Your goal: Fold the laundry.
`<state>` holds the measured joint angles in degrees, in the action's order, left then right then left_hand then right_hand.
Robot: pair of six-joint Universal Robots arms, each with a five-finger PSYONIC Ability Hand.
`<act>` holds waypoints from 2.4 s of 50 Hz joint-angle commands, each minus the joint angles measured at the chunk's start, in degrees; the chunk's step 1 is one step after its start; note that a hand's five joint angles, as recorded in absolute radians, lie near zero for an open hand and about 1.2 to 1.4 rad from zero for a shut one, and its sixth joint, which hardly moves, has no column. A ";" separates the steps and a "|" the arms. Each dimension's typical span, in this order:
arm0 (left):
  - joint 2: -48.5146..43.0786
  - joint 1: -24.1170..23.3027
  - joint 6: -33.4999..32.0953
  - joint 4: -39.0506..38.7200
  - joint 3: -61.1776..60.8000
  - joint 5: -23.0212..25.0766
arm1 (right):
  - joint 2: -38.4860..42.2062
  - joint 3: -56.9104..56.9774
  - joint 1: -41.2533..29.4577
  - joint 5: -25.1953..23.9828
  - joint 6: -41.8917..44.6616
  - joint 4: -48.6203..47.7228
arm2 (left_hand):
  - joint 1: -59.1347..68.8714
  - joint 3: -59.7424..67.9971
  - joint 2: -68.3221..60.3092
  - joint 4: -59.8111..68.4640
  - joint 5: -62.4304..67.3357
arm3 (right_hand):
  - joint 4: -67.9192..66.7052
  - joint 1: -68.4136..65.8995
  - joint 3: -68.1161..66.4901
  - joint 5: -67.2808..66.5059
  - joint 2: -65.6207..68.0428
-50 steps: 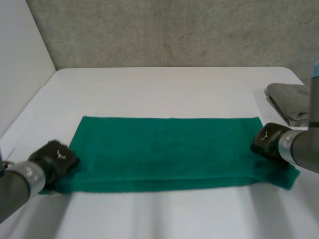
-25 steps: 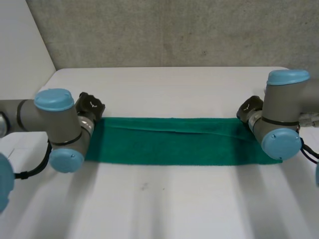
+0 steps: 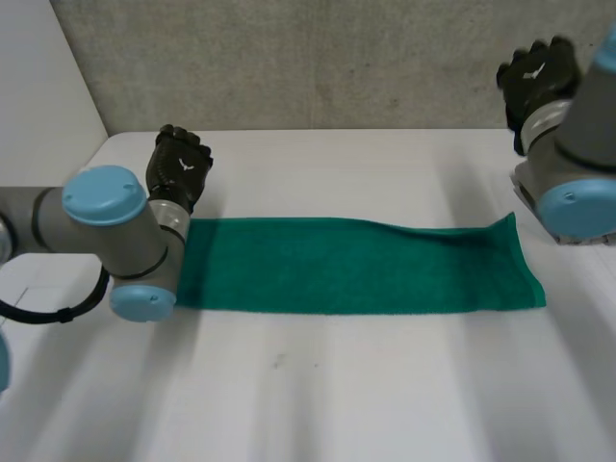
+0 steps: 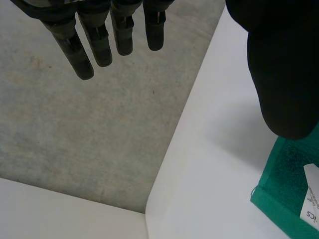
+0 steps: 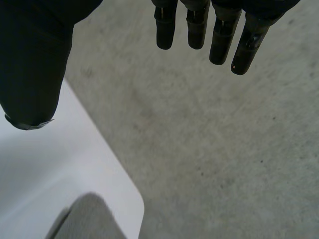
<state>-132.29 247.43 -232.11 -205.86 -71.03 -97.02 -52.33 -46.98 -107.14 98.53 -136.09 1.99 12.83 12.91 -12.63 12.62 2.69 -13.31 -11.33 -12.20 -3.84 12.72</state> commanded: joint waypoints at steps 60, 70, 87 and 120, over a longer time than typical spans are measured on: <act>18.73 -2.30 16.69 0.55 -23.89 5.61 | -15.34 -46.81 18.74 -13.89 13.04 -16.05 | -0.26 -0.34 0.06 -0.05 -0.12 | -66.69 -68.67 -67.80 -66.16 67.28; 26.11 2.88 19.24 0.81 -25.38 5.00 | -10.08 -33.37 -10.35 -13.98 11.02 -18.07 | -0.77 -0.84 0.57 -0.55 -0.63 | -66.69 -68.67 -67.80 -66.16 67.28; 28.84 8.51 24.69 3.71 -29.42 5.61 | 16.65 -10.07 -35.51 -30.06 11.73 -17.73 | -0.77 -0.84 0.57 -0.55 -0.63 | -66.69 -68.67 -67.80 -66.16 67.28; 7.68 -10.30 25.66 6.52 -13.01 10.80 | -3.48 -37.22 -16.00 -13.80 -17.72 -7.87 | -0.43 -0.51 0.23 -0.22 -0.29 | -18.60 -20.59 -19.71 -18.08 19.19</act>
<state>-119.20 237.28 -206.62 -200.86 -88.30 -85.88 -56.61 -82.40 -123.82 84.94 -155.01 -4.34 12.83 12.91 -12.63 12.62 2.70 -18.19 -15.54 -18.33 -8.50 18.10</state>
